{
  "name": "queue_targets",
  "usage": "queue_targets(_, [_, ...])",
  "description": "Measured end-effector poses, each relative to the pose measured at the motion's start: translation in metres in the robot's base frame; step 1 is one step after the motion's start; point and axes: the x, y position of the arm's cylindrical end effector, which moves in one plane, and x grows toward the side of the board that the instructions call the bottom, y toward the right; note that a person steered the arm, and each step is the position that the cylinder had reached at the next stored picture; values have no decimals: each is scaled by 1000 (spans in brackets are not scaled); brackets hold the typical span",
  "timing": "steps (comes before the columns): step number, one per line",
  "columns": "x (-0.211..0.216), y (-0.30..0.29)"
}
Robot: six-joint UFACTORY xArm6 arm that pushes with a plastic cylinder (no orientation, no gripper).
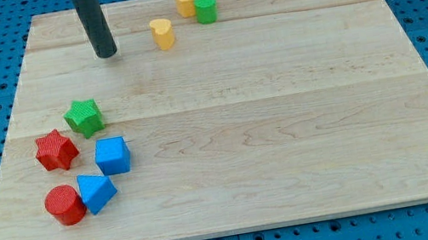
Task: Point your arm below the triangle
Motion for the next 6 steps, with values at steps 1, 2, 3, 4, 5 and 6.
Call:
queue_targets(1, [-7, 69])
queue_targets(2, [-50, 96])
queue_targets(3, [24, 100])
queue_targets(4, [119, 128])
queue_targets(5, [212, 133])
queue_targets(6, [282, 73])
